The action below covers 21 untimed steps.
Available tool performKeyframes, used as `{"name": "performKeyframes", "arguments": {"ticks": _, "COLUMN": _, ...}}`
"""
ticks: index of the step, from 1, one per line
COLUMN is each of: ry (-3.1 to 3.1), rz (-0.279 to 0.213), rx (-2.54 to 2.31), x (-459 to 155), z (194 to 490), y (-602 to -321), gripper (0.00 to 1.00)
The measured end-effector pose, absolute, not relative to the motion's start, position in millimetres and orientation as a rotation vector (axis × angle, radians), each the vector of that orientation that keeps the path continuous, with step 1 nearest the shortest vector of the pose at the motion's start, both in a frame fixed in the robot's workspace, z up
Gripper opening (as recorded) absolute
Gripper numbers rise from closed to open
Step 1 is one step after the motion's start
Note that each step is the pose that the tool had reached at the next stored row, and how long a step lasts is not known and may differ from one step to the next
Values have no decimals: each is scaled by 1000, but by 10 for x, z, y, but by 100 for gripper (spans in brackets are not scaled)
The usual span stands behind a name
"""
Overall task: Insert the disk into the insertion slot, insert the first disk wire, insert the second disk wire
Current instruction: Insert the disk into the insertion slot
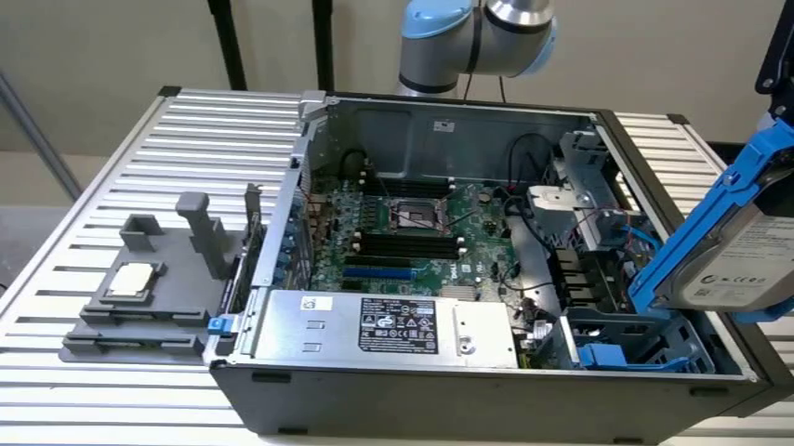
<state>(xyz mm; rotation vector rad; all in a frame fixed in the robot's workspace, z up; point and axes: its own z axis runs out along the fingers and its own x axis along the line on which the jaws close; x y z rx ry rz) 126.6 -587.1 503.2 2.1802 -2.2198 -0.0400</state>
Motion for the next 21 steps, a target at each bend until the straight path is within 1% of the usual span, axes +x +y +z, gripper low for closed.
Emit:
{"name": "performKeyframes", "arguments": {"ticks": 8, "ry": -2216, "rz": -40, "rx": 2184, "x": 1081, "z": 4995, "y": -5870, "gripper": 33}}
{"name": "performKeyframes", "arguments": {"ticks": 21, "ry": -2201, "rz": -43, "rx": 2201, "x": 1057, "z": 4845, "y": -5824, "gripper": 33}}
